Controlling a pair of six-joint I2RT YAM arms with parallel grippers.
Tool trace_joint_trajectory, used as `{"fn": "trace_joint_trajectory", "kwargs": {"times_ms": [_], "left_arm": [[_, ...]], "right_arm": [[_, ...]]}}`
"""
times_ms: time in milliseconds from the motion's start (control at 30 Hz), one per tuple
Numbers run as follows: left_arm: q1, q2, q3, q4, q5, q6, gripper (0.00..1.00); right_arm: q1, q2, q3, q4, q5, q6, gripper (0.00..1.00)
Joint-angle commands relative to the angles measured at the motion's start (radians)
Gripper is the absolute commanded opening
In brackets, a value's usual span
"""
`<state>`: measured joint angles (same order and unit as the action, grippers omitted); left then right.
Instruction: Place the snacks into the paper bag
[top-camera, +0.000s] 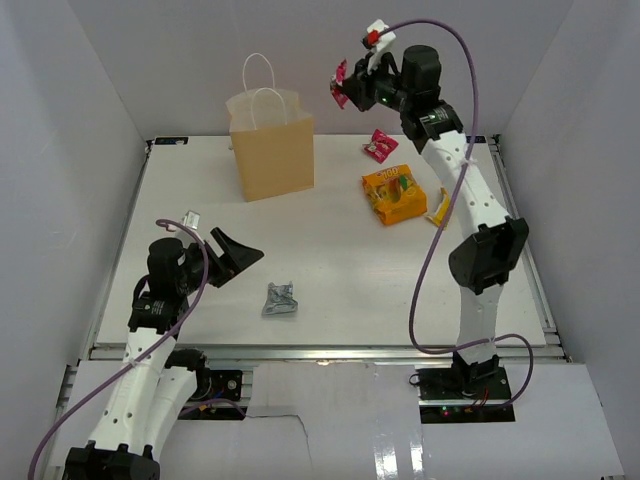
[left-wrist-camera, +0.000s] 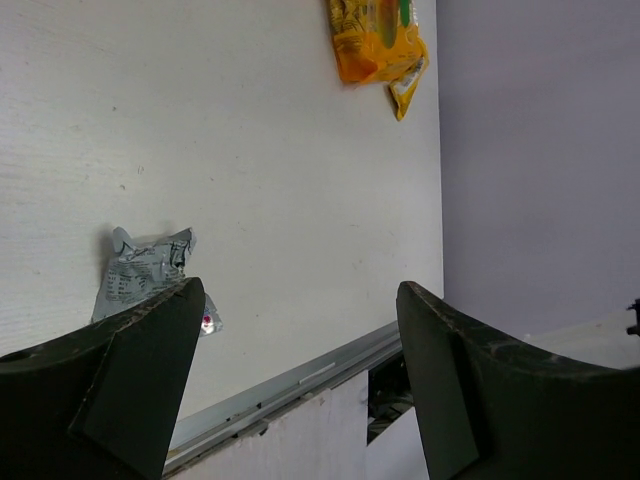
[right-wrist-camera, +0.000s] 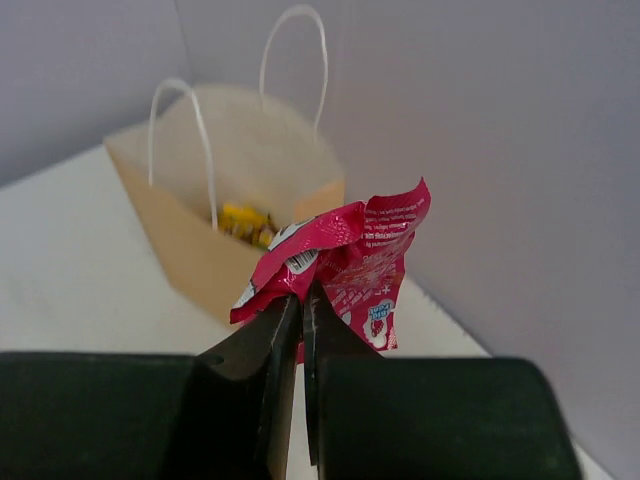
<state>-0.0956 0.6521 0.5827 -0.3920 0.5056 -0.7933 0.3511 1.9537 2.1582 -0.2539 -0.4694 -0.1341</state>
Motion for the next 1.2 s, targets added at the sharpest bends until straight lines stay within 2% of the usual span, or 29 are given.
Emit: {"fn": "trace_joint_trajectory", "kwargs": {"times_ms": [0,100,300,533,800,1067,1167], "left_arm": [[-0.001,-0.029,-0.017,0.013,0.036,-0.032,0.88],[-0.003,-0.051,-0.030,0.012,0.036,-0.049,0.88],[-0.003,-0.088,-0.061,0.002,0.050,-0.089,0.88],[-0.003,-0.121,-0.073,-0.021,0.056,-0.107,0.88],[-0.003,-0.115,-0.080,-0.027,0.073,-0.115,0.88],[-0.003,-0.085,-0.092,-0.027,0.082,-0.126,0.88],[-0.003,-0.071,-0.090,-0.027,0.085,-0.124,0.89]], "right_arm": [[0.063,0.145,0.204,0.178,0.158,0.159,0.08],[0.110,0.200,0.180,0.427,0.218,0.165,0.08],[0.178,0.341,0.269,0.663,0.357,0.159,0.08],[0.213,0.386,0.223,0.708,0.347,0.172,0.08],[0.226,0.409,0.180,0.717,0.224,0.191,0.08],[0.226,0.419,0.170,0.696,0.164,0.186,0.21],[0.224,0.413,0.167,0.683,0.163,0.182,0.41]]}}
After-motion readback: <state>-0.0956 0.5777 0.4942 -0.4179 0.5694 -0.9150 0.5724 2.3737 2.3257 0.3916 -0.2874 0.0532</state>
